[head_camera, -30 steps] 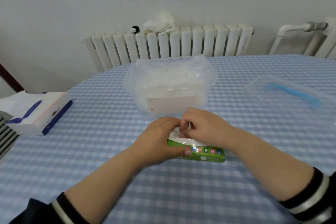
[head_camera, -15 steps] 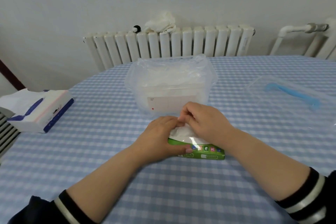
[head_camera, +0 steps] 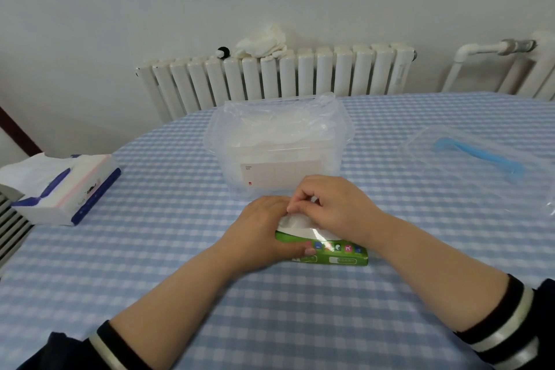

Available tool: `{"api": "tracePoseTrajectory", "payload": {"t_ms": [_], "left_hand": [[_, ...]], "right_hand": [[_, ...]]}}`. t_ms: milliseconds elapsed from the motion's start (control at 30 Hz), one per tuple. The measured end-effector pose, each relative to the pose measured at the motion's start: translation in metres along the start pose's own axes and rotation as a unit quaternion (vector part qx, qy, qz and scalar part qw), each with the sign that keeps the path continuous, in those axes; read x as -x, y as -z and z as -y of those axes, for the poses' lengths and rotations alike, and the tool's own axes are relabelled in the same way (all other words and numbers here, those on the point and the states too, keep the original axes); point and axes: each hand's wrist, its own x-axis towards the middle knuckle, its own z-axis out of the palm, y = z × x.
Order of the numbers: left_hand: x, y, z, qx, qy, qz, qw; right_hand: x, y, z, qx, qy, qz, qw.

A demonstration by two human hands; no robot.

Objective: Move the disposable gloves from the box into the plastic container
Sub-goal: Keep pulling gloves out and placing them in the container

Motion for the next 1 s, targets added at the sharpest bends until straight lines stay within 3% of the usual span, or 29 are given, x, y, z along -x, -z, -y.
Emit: {"api": "tracePoseTrajectory", "payload": {"t_ms": [100, 267, 634, 901, 1001], "left_hand": [[-0.001, 0.0, 0.0, -0.002, -0.008, -0.009, 1.0], [0.0, -0.001, 0.002, 0.0, 0.0, 0.0, 1.0], [-0.001, -0.001, 0.002, 0.006, -0.005, -0.004, 1.0], [-0.003, 0.0, 0.008, 0.028, 0.01, 0.003, 1.0], [-0.002, -0.002, 0.006, -0.015, 0.002, 0.002, 1.0]], "right_hand": [[-0.002, 0.005, 0.008, -0.014, -0.017, -0.002, 1.0], [-0.002, 0.006, -0.003, 0.062, -0.045, 0.077, 0.994], [0.0, 0.002, -0.004, 0.079, 0.0, 0.061, 0.995], [0.002, 0.013, 0.003, -0.042, 0.003, -0.019, 0.999], [0.001, 0.018, 0.019, -0.17, -0.004, -0.069, 0.983]]}}
